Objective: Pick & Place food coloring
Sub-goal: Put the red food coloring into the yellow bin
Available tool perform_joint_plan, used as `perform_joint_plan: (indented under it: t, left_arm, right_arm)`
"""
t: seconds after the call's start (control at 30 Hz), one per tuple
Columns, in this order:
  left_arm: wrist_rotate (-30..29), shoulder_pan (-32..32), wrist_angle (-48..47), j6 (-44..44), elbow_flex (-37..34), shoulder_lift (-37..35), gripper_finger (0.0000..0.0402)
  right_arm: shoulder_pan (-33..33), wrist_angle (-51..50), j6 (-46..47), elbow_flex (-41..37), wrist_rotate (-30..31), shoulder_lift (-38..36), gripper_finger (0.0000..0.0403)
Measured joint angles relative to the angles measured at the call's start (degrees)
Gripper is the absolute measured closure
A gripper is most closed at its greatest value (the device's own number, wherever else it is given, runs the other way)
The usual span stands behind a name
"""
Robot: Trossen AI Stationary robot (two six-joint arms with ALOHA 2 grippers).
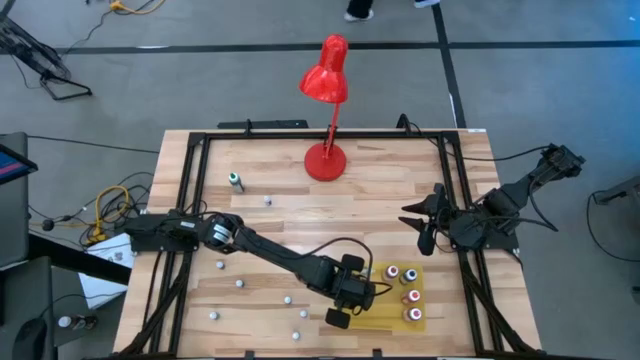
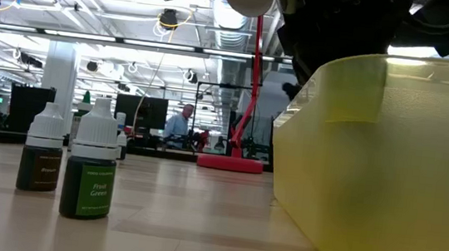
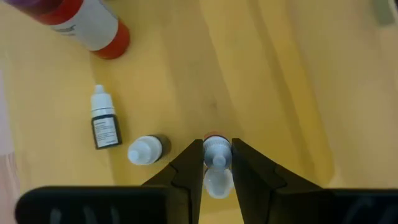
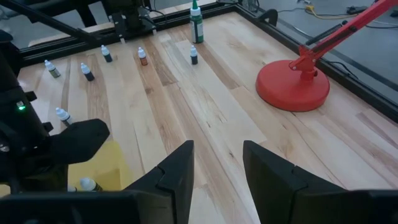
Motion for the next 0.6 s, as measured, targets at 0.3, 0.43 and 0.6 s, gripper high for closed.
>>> perform_joint_plan:
  t: [0.3,0.43,0.6]
  left_arm:
    - [0.84,0.0,1.97,1.7,0.0,1.95,0.0333]
    - [0.88,0.34,2.26,1.69,0.0,1.95,0.0333]
    - [1.96,0.85,2.51,-1.38,0.0,1.95,0.0331]
  right_arm:
    - [0.0,-0.02,0.0,0.0,0.0,0.0,0.0274]
    - [0.0,0.02,0.0,0.0,0.0,0.0,0.0274]
    - [0.0,0.1,0.0,0.0,0.01,-0.02,0.0274]
